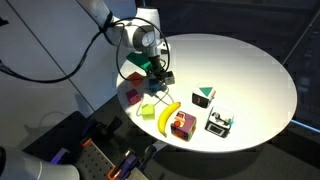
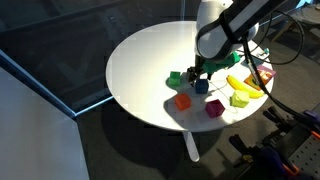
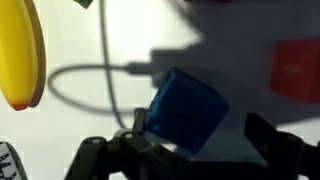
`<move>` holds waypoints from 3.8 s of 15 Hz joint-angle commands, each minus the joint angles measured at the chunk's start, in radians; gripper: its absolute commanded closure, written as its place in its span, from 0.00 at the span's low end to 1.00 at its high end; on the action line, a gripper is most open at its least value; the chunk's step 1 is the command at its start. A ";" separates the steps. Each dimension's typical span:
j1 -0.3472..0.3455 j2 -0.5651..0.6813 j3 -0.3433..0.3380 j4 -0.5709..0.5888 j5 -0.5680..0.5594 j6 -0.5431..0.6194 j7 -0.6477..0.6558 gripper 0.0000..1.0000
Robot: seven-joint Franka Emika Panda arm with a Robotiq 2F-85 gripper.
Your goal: Put the blue block on the light green block
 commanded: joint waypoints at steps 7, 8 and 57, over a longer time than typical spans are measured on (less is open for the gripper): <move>0.013 -0.003 -0.020 0.017 0.010 -0.060 0.009 0.00; 0.013 -0.012 -0.022 0.010 0.007 -0.067 0.009 0.00; 0.007 -0.079 -0.024 -0.029 0.004 -0.140 -0.048 0.69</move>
